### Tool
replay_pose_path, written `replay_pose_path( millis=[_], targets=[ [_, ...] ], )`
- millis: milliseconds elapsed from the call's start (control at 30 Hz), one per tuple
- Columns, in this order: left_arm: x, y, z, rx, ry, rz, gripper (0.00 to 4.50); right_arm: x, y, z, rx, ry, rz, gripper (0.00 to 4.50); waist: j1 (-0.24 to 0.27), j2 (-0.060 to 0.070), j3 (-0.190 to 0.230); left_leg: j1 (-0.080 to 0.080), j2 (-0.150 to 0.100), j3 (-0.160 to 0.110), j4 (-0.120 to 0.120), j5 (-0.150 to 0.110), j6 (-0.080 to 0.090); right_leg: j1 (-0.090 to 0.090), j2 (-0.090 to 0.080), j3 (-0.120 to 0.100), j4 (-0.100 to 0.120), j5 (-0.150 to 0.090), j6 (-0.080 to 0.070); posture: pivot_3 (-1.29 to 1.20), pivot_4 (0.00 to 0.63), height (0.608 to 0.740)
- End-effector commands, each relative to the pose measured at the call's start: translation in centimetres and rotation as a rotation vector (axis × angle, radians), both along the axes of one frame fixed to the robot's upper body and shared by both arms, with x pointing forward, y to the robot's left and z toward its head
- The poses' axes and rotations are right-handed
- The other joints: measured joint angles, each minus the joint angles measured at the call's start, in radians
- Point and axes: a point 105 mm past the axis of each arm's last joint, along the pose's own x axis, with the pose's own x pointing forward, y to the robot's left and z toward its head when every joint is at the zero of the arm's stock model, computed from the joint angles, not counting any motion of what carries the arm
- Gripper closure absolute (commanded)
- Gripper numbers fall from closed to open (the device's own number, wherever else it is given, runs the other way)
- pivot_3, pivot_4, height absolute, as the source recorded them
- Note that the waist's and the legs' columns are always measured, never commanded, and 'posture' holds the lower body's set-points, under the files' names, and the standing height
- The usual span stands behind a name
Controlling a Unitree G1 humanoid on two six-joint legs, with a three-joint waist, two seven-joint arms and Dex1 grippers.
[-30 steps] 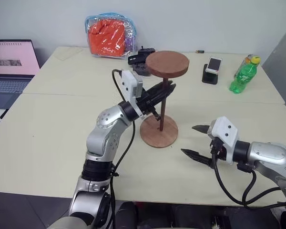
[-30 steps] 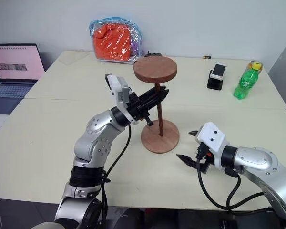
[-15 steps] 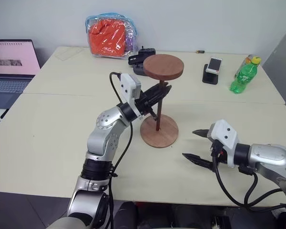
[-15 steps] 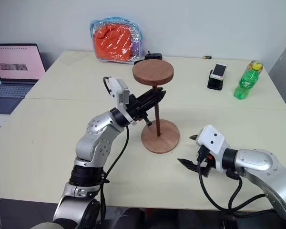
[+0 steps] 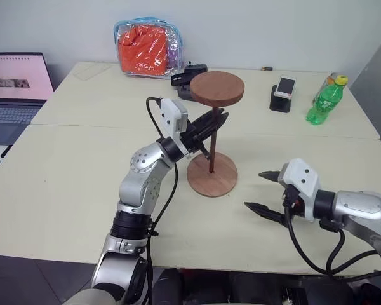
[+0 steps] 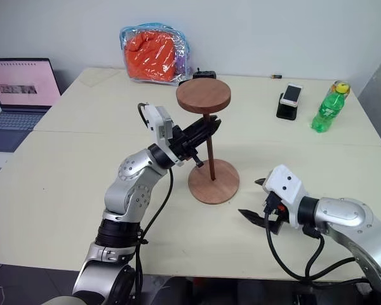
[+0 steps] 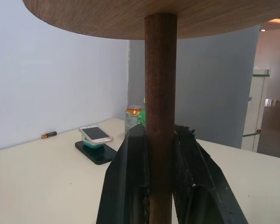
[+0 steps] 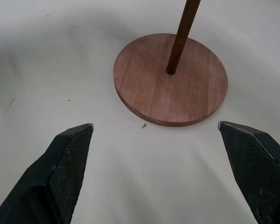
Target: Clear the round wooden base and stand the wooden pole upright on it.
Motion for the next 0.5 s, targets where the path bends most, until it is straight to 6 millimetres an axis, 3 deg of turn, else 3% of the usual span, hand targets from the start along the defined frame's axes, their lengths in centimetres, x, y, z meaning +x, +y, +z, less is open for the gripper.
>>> replay_pose_path(
  millis=[33,500],
  targets=[
    [-0.95,-0.65,0.74,0.002,-0.03,-0.036,4.24,-0.32,0.31,0.91,0.009,-0.039,0.014,0.0,0.0,0.0,0.0,0.0,0.0,0.0,0.0,0.0,0.0,0.0,0.0,0.0,0.0,0.0,0.0,0.0,0.15,0.74],
    [-0.56,-0.08,0.3,0.016,-0.03,0.0,4.24,-0.39,0.33,0.91,0.013,-0.035,0.017,0.0,0.0,0.0,0.0,0.001,0.0,0.0,0.0,0.0,0.0,0.001,0.0,0.0,0.0,0.0,0.0,0.0,0.15,0.74]
  ],
)
